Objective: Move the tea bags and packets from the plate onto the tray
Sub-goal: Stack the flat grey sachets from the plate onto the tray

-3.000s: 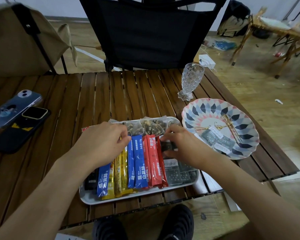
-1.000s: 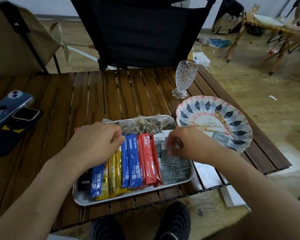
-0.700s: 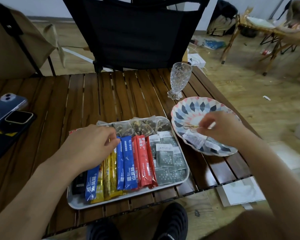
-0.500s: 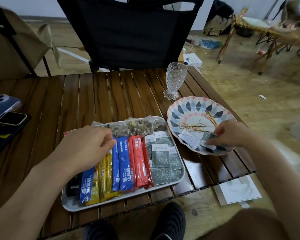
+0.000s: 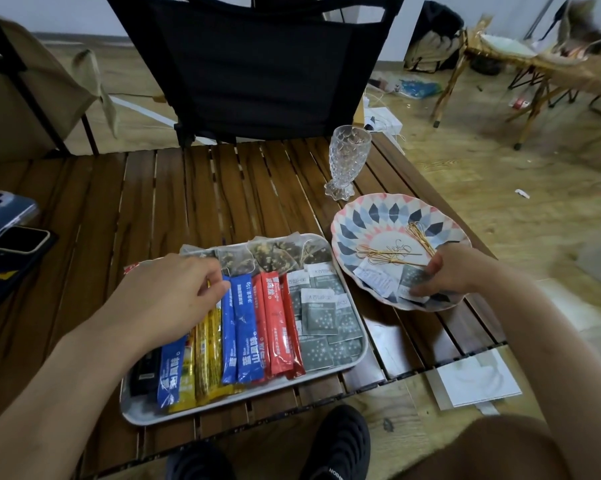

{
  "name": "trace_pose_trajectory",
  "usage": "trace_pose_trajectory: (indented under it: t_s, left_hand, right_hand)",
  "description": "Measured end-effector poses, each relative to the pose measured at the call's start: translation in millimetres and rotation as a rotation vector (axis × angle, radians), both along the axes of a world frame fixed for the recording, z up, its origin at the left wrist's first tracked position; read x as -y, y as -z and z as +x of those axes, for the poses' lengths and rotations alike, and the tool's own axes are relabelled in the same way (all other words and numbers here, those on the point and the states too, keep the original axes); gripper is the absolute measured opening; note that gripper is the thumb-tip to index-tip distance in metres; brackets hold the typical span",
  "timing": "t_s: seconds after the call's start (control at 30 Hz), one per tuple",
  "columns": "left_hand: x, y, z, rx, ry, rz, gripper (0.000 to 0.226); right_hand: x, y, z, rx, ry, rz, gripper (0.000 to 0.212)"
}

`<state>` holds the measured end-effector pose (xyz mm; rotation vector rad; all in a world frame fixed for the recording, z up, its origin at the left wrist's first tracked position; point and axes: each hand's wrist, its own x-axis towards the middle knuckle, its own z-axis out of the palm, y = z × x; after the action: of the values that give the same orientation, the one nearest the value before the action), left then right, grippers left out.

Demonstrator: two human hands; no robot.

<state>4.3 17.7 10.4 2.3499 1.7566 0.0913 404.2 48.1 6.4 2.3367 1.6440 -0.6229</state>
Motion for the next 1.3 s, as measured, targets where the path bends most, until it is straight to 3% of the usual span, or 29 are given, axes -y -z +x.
trace_pose_trajectory:
  t_s: [0.3, 0.4, 0.6, 0.67, 0.77, 0.93, 1.3]
  left_hand:
    - [0, 0, -3, 0.012, -0.01, 0.007, 0.019]
    - [0, -1, -3, 0.016, -0.015, -0.003, 0.018]
    - [-1, -1, -4, 0.022, -0.028, -0.005, 0.019]
    - [-1, -1, -4, 0.021, -0.025, -0.006, 0.018]
    - [0, -1, -3, 0.017, -0.014, -0.009, 0.017]
    - [1, -4, -3, 0.02, -0.002, -0.005, 0.02]
    - [0, -2, -3, 0.013, 0.009, -0.001, 0.018]
  right_hand:
    - [-4, -1, 0, -0.045, -0.049, -0.091, 0.047]
    - [-3, 0, -1, -0.079, -0.068, -0.064, 0.036]
    - [9, -22, -8, -0.263, -0.046, 0.203, 0.018]
    - [17, -39, -22, -0.419, -0.068, 0.298, 0.014]
    - [29, -55, -53, -0.57, -0.231, 0.242, 0.008]
    - [30, -30, -92, -0.402, -0.515, 0.035, 0.008]
    - [35, -14, -113, -0.13, -0.487, 0.074, 0.029]
